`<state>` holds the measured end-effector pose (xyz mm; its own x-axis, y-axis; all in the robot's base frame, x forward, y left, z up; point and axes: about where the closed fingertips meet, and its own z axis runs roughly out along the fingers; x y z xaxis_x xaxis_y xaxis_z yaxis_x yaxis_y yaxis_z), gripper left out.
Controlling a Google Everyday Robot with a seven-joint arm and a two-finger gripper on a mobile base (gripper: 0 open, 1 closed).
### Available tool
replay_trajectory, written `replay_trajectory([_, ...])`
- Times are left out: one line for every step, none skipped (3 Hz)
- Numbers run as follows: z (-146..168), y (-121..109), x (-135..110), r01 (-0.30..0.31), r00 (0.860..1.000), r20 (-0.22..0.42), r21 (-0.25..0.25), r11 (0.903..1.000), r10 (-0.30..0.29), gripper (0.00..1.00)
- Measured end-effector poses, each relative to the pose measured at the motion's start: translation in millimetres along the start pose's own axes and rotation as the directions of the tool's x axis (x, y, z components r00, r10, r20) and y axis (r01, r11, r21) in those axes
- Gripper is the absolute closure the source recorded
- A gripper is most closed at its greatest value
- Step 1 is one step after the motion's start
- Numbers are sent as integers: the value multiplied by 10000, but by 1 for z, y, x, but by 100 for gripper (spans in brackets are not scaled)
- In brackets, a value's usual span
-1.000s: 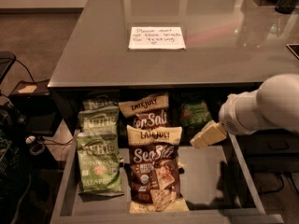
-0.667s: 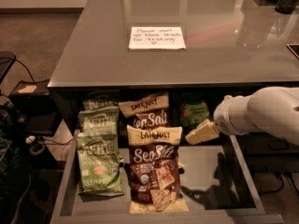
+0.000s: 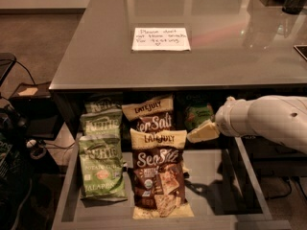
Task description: Pick green rice chip bag from bottom drawer and place on counter
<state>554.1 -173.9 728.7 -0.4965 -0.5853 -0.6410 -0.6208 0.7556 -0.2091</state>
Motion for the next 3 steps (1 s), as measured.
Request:
replay_trajectory([2, -2, 4, -265, 9993, 253, 63, 9996, 263, 0])
replay_trajectory([8, -2, 7, -596, 9965, 585, 65, 9982, 591, 18])
replay_trajectory([20, 0, 5, -804, 9921, 958, -91, 9967, 809, 42])
